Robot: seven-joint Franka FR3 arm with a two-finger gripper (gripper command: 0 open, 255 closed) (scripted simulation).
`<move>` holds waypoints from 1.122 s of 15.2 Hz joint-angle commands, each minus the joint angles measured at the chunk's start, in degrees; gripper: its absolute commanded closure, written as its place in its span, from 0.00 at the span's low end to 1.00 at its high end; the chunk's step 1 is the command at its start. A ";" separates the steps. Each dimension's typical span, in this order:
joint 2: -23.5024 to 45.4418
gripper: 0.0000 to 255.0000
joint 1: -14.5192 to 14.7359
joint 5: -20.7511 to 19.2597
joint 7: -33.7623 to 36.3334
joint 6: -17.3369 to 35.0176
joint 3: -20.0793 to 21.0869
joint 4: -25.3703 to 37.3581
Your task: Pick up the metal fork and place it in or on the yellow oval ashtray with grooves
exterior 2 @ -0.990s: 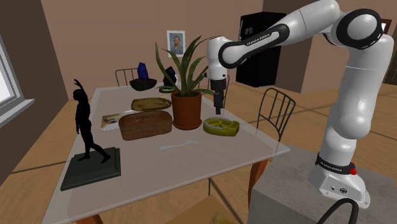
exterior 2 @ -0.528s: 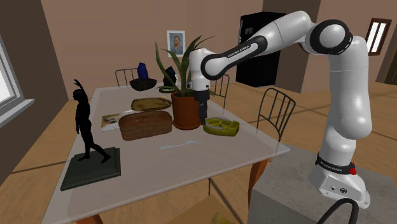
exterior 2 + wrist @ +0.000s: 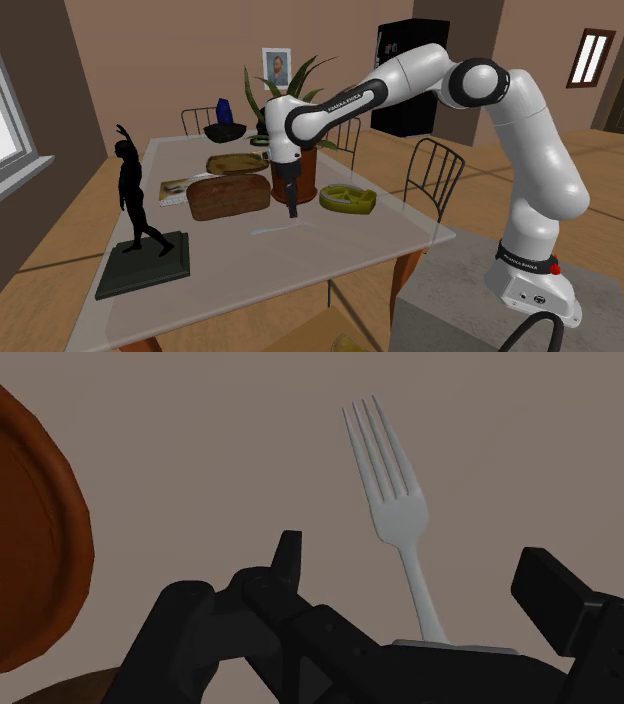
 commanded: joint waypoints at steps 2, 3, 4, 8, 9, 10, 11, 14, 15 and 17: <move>2.60 0.00 0.70 -0.51 -0.41 0.54 0.13 1.90; 2.75 0.00 0.70 -0.55 -0.38 1.23 0.11 1.35; 2.93 0.00 0.72 -0.60 -0.34 1.92 0.08 0.84; 3.84 0.00 0.79 -0.85 -0.18 5.01 -0.05 -1.36; 3.83 0.00 0.79 -0.85 -0.18 5.01 -0.05 -1.38; 3.83 0.00 0.79 -0.85 -0.18 5.01 -0.05 -1.37; 3.84 0.00 0.79 -0.85 -0.18 5.01 -0.05 -1.36; 3.84 0.00 0.79 -0.85 -0.18 5.01 -0.05 -1.36; 3.84 0.00 0.79 -0.85 -0.18 5.01 -0.05 -1.36; 3.83 1.00 0.79 -0.85 -0.18 5.00 -0.05 -1.36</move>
